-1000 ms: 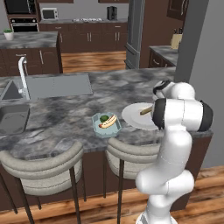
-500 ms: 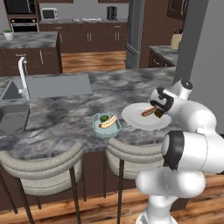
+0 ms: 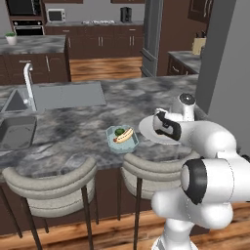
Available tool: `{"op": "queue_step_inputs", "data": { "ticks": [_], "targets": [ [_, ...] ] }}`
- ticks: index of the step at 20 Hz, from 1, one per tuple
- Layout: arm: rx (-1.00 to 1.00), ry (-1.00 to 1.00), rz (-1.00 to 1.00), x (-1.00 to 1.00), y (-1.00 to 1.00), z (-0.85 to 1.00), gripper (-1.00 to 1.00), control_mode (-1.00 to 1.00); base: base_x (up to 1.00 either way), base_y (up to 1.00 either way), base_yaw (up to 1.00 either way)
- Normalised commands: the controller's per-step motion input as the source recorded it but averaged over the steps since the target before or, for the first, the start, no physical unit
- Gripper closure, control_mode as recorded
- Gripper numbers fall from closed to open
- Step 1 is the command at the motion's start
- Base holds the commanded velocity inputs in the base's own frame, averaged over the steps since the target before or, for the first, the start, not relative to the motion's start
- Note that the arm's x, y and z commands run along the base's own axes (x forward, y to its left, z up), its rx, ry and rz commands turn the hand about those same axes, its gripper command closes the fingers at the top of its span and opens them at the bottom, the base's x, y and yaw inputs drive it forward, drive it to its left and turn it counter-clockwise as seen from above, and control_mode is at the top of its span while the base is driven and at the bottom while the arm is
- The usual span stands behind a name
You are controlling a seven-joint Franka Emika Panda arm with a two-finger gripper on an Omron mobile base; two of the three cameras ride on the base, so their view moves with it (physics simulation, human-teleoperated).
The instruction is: Place one cooked food and one vegetable from the large plate to each tupperware container.
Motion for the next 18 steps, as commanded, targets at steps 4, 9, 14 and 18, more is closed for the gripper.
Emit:
{"op": "queue_step_inputs", "data": {
  "ticks": [4,9,14,18],
  "targets": [
    [0.00,0.00,0.00,0.00,0.00,0.00,1.00,1.00,-0.21,0.69,0.03],
    [0.00,0.00,0.00,0.00,0.00,0.00,1.00,1.00,-0.27,0.63,0.08],
    [0.00,0.00,0.00,0.00,0.00,0.00,1.00,1.00,-0.06,0.70,0.10],
    [0.00,0.00,0.00,0.00,0.00,0.00,1.00,1.00,0.24,0.64,0.10]
  ]
}}
